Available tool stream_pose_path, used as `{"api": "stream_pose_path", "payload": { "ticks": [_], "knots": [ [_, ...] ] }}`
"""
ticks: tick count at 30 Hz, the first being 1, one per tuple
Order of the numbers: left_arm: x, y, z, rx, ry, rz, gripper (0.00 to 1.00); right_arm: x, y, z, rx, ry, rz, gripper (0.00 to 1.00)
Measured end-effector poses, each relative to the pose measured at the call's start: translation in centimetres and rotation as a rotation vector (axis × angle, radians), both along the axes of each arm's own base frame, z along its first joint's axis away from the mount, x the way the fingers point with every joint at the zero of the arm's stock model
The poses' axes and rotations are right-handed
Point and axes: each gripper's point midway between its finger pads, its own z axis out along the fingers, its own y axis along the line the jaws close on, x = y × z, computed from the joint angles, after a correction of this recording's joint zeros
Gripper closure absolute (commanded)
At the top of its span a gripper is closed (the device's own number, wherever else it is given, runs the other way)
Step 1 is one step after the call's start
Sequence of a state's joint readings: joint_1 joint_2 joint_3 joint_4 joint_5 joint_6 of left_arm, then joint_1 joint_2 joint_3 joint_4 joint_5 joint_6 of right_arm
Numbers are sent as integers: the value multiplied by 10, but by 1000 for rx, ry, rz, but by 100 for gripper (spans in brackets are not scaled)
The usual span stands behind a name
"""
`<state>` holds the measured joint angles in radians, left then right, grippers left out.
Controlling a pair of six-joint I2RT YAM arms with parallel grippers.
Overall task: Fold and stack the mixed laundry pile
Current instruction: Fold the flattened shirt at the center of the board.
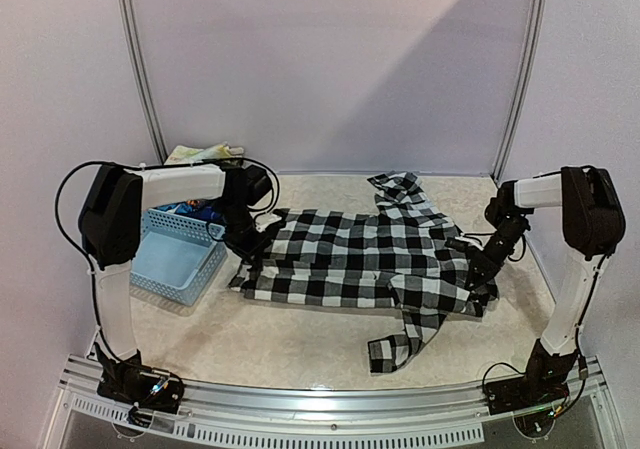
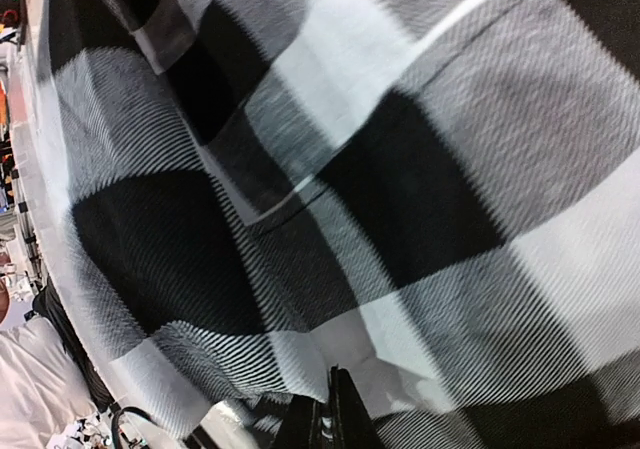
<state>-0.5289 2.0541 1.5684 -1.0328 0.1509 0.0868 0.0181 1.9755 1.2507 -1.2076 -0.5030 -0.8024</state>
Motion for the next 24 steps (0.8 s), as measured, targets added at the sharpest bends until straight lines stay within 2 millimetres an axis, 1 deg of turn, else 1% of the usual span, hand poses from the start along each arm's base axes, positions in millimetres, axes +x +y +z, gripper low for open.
{"api": "stream_pose_path", "payload": {
  "ticks": [4, 8, 13, 18, 21, 24],
  "knots": [
    [-7, -1, 4, -16, 19, -9, 97, -7, 0, 13, 5, -16, 9, 93],
    [-8, 1, 11, -17, 7, -11, 97, -6, 0, 23, 4, -52, 5, 93],
    [-3, 5, 11, 11, -16, -5, 97, 0, 0, 22, -2, -57, -23, 93],
    [13, 3, 15, 27, -63, 1, 97, 13, 1, 20, -10, -71, -53, 93],
    [19, 3, 12, 40, -72, 6, 96, 21, 1, 15, -15, -77, -71, 92],
    [23, 3, 4, 56, -64, 9, 96, 27, 1, 10, -20, -77, -90, 92]
  ]
}}
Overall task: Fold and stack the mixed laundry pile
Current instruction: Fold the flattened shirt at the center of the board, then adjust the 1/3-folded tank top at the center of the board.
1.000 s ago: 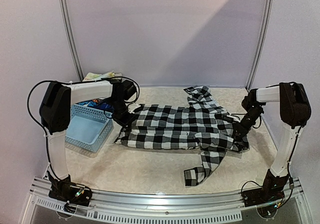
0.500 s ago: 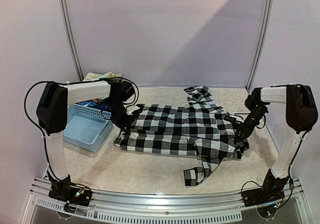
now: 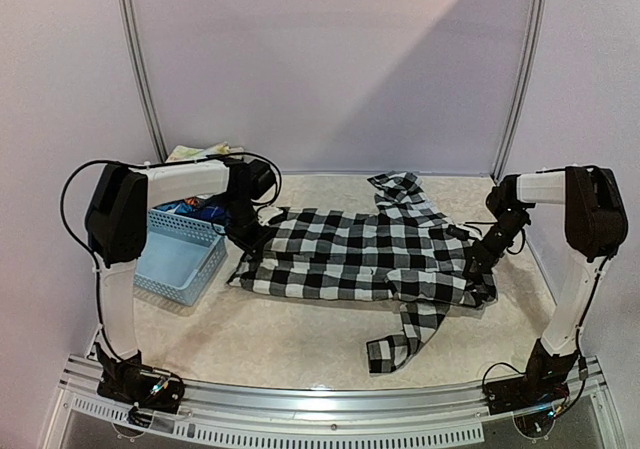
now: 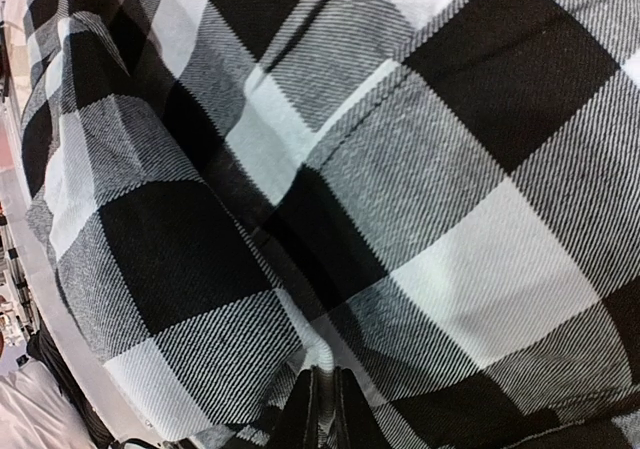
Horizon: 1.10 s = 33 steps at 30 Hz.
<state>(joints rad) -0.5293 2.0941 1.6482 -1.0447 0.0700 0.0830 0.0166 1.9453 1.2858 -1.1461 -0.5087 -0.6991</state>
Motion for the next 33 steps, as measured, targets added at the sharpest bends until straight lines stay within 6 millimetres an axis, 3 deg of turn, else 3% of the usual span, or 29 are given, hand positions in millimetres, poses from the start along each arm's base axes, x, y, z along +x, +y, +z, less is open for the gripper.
{"api": "stream_pose_path", "payload": {
  "ticks": [4, 10, 15, 19, 21, 23, 25, 28, 33],
  "knots": [
    [0, 1, -12, 15, 23, 1, 96, 4, 0, -6, -3, 9, -13, 91],
    [-2, 0, -14, 12, 32, -1, 94, 4, 1, -10, -5, 18, -19, 88],
    [-4, -1, -14, 7, 41, -5, 82, 4, 1, -10, -6, 19, -20, 85],
    [-4, 1, -14, 14, 41, -1, 73, 4, 1, -9, -8, 23, -26, 74],
    [-3, 1, -13, 25, 32, -2, 70, 4, 0, -9, -12, 25, -28, 59],
    [-2, 2, -10, 40, 10, -6, 67, 3, -1, -7, -22, 15, -23, 52],
    [0, 3, -1, 47, -26, -13, 65, 3, -4, 0, -41, -2, -30, 46],
    [-2, 1, 30, 39, -115, -27, 64, 7, -12, 24, -93, -94, -30, 42],
    [-15, -13, 94, -39, -294, -71, 63, 9, -16, 92, -137, -338, -32, 44]
  ]
}}
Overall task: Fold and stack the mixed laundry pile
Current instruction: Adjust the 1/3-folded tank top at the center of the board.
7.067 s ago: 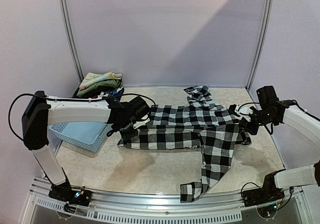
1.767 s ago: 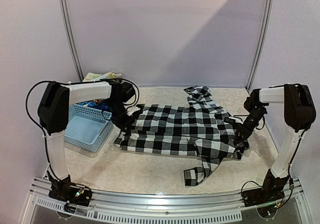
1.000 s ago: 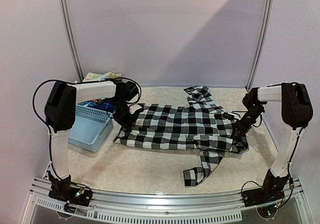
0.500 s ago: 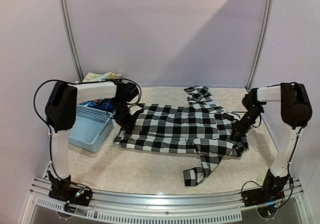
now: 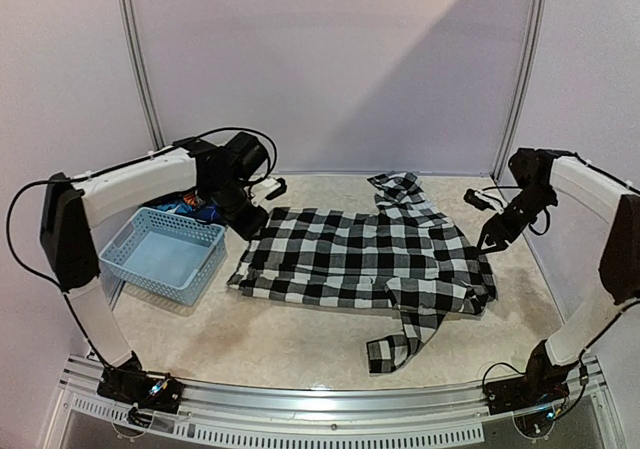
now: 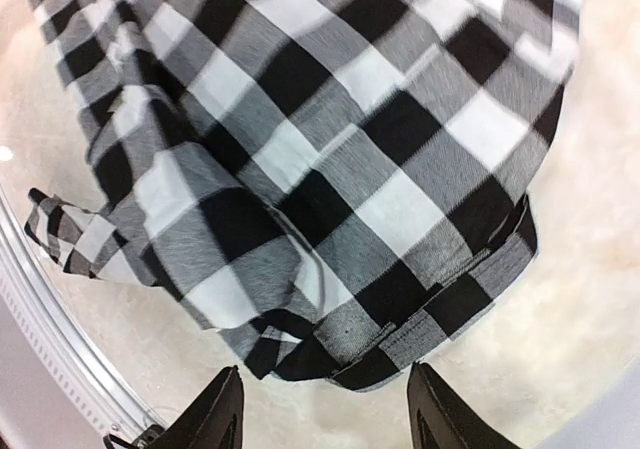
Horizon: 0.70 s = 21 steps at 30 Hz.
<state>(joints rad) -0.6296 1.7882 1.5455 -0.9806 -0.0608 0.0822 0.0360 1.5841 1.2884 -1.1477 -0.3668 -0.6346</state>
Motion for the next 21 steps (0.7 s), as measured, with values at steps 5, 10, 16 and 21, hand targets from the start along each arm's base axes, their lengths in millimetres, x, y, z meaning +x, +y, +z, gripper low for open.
{"api": "stream_pose_path", "payload": {
  "ticks": [5, 10, 16, 21],
  "knots": [
    [-25, -7, -8, -2, -5, -67, 64, -50, 68, 25, 3, -141, 314, 43],
    [-46, -3, -54, 48, 95, -95, 64, -130, 134, -8, 4, -70, 692, 38],
    [-45, -10, -73, 37, 127, -82, 64, -152, 171, -36, -22, -55, 877, 35],
    [-45, -10, -79, 40, 141, -67, 64, -159, 185, -69, -84, -36, 979, 27]
  ]
}}
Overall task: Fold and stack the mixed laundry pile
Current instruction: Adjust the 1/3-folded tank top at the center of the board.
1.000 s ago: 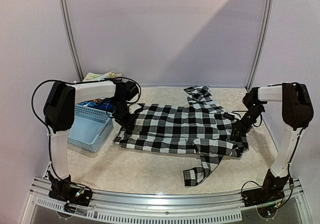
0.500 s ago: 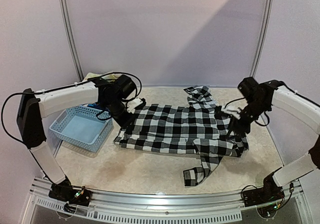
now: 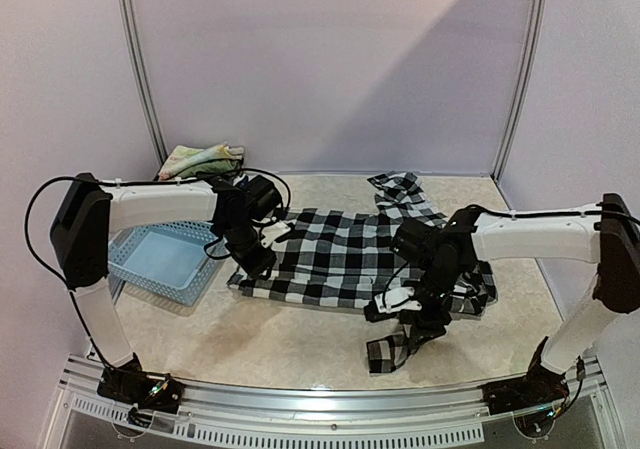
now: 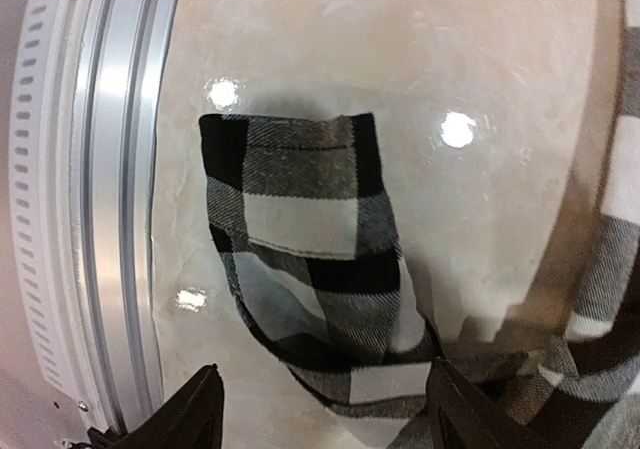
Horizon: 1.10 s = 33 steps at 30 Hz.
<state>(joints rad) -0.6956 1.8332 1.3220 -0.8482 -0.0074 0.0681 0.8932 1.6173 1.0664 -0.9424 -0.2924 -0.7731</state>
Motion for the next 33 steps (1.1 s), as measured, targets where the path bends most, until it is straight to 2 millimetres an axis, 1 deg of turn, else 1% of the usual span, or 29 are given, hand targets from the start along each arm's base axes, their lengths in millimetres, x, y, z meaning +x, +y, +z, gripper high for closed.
{"api": "stream_pose_path", "payload": {
  "ticks": [4, 5, 6, 8, 10, 11, 12, 14, 16, 18, 19, 21, 22, 23, 25, 27, 28, 29, 31, 33],
  "knots": [
    [0, 0, 0, -2, 0, 7, 64, -7, 0, -23, -60, -8, 61, 25],
    [0, 0, 0, -2, 0, 8, 64, -9, -2, -29, -77, -10, 73, 26],
    [0, 0, 0, -3, 0, 9, 64, -10, -4, -34, -93, -10, 82, 30],
    [1, 0, 0, -3, 0, 10, 64, -12, -8, -41, -117, -16, 99, 50],
    [2, 0, 0, -4, -2, 12, 64, -13, -9, -45, -135, -24, 109, 73],
    [2, 0, 0, -5, -3, 12, 64, -12, -9, -46, -135, -28, 111, 81],
    [2, 0, 0, -6, -4, 13, 64, -12, -8, -46, -137, -26, 110, 88],
    [3, 0, 1, -7, -8, 13, 64, -15, -8, -47, -145, -18, 115, 93],
    [5, 0, 1, -7, -14, 14, 64, -21, -7, -43, -146, -8, 134, 96],
    [6, 1, 1, -5, -18, 12, 64, -30, -2, -28, -129, 29, 155, 96],
    [6, 1, 1, -3, -19, 10, 64, -33, 4, -14, -99, 46, 168, 96],
    [7, 1, 1, 1, -23, 5, 64, -39, 22, 30, -1, 69, 190, 96],
    [7, 2, 2, 4, -26, 3, 64, -40, 33, 56, 64, 69, 204, 96],
    [8, 2, 2, 7, -30, 3, 64, -40, 43, 78, 122, 61, 217, 96],
    [10, 2, 4, 5, -37, 4, 64, -39, 63, 130, 264, 29, 254, 96],
    [12, 1, 6, 2, -43, 5, 64, -38, 73, 162, 349, -2, 279, 96],
    [12, 0, 7, 1, -45, 5, 64, -38, 75, 171, 371, -11, 286, 96],
    [13, 0, 7, 0, -46, 5, 64, -38, 75, 176, 379, -16, 287, 96],
    [13, 0, 7, -1, -46, 5, 64, -34, 71, 178, 371, -16, 276, 96],
    [13, 0, 7, 0, -46, 3, 64, -23, 64, 178, 351, -32, 247, 95]
  ]
}}
